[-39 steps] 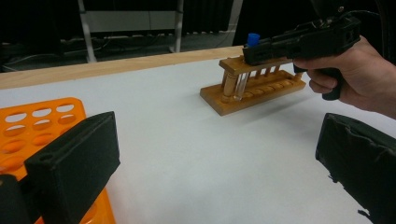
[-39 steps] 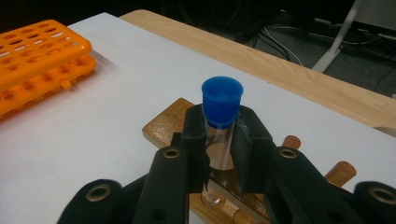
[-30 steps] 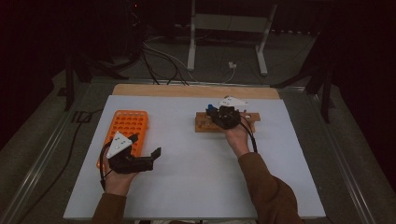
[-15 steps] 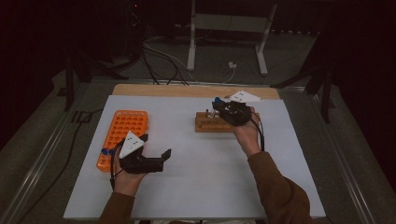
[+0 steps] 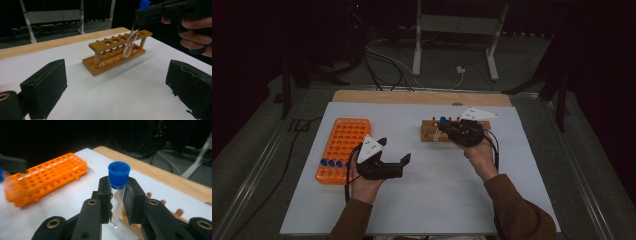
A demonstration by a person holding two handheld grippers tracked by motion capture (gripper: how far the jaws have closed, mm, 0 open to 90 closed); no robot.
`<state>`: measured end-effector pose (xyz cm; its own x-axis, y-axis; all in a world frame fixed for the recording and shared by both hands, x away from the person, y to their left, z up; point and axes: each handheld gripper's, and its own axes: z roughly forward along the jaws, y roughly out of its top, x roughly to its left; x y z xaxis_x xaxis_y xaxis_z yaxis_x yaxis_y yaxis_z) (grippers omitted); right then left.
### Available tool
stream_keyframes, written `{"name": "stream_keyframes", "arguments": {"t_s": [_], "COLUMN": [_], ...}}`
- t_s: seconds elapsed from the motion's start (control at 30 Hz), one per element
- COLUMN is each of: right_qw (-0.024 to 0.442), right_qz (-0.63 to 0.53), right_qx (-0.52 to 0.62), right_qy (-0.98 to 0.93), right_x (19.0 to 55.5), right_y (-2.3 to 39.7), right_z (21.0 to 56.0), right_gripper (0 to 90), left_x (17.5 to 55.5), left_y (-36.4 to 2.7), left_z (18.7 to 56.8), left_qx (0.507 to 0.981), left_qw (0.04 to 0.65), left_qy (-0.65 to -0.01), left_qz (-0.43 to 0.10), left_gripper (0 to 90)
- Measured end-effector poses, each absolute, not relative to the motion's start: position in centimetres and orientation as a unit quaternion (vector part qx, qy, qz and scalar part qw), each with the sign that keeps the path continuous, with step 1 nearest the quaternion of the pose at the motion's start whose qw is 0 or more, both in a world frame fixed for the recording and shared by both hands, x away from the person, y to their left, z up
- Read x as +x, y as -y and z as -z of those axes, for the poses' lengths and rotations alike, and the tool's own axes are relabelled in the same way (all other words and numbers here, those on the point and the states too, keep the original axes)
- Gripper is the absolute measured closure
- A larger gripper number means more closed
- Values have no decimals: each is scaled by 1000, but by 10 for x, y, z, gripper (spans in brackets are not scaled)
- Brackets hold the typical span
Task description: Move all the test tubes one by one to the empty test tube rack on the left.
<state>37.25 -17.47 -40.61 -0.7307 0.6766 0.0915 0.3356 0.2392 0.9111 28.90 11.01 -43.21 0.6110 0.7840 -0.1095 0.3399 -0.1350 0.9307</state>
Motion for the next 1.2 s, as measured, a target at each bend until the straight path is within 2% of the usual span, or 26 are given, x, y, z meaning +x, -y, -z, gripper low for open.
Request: {"name": "stream_keyframes", "arguments": {"t_s": [0.37,0.53,0.7,1.07,1.2], "right_qw": [107,88,84,74,70], "right_qz": [-531,-532,-531,-531,-530], "right_qx": [321,312,306,298,299], "right_qy": [-777,-782,-786,-790,-790], "right_x": [357,352,350,347,348], "right_y": [159,151,146,138,139], "right_z": [411,411,413,414,415], "right_gripper": [765,765,765,765,761], "left_x": [311,315,315,315,315], "left_y": [-64,-57,-57,-57,-57], "left_z": [444,446,446,447,448], "left_qx": [760,758,757,764,767], "left_qw": [491,501,510,511,511], "left_qy": [-371,-365,-354,-342,-336], "left_qz": [-206,-204,-203,-197,-195], "left_gripper": [84,276,524,747,774]}}
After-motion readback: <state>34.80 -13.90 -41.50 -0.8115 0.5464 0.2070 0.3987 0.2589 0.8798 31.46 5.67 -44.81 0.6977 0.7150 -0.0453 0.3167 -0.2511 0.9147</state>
